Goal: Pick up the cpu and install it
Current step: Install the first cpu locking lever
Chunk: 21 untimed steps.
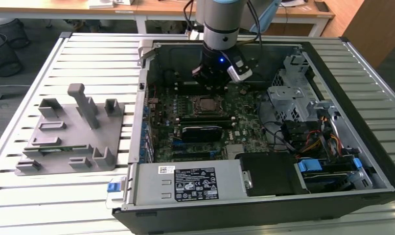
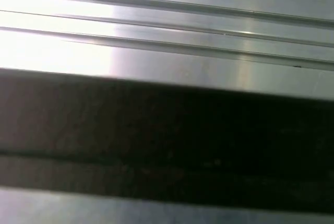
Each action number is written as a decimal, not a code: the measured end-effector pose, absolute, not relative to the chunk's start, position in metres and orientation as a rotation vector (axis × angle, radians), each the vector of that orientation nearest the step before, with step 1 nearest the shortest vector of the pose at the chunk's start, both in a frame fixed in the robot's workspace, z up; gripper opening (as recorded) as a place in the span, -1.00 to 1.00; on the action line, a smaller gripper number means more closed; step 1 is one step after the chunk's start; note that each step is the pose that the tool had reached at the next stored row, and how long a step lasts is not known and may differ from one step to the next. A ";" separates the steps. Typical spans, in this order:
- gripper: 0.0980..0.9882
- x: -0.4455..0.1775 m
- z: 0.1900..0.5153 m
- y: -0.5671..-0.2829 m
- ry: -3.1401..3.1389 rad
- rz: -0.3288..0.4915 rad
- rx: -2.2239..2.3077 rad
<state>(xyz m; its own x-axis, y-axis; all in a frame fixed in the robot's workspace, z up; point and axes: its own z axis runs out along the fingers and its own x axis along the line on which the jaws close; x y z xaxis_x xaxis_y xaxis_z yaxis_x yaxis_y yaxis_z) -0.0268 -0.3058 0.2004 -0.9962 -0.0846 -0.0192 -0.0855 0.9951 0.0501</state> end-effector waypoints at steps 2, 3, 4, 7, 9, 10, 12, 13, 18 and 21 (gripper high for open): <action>-0.98 -0.026 0.199 -0.306 3.121 0.069 -0.134; -0.98 -0.026 0.199 -0.306 3.122 0.065 -0.134; -0.98 -0.026 0.198 -0.306 3.122 0.062 -0.134; -0.98 -0.026 0.196 -0.306 3.122 0.060 -0.133; -0.98 -0.026 0.196 -0.306 3.122 0.059 -0.134; -0.98 -0.026 0.195 -0.306 3.122 0.058 -0.134; -0.98 -0.026 0.195 -0.306 3.122 0.059 -0.133; -0.98 -0.026 0.195 -0.306 3.122 0.062 -0.133; -0.98 -0.026 0.195 -0.306 3.118 0.131 -0.133; -0.98 -0.026 0.199 -0.305 3.116 0.145 -0.132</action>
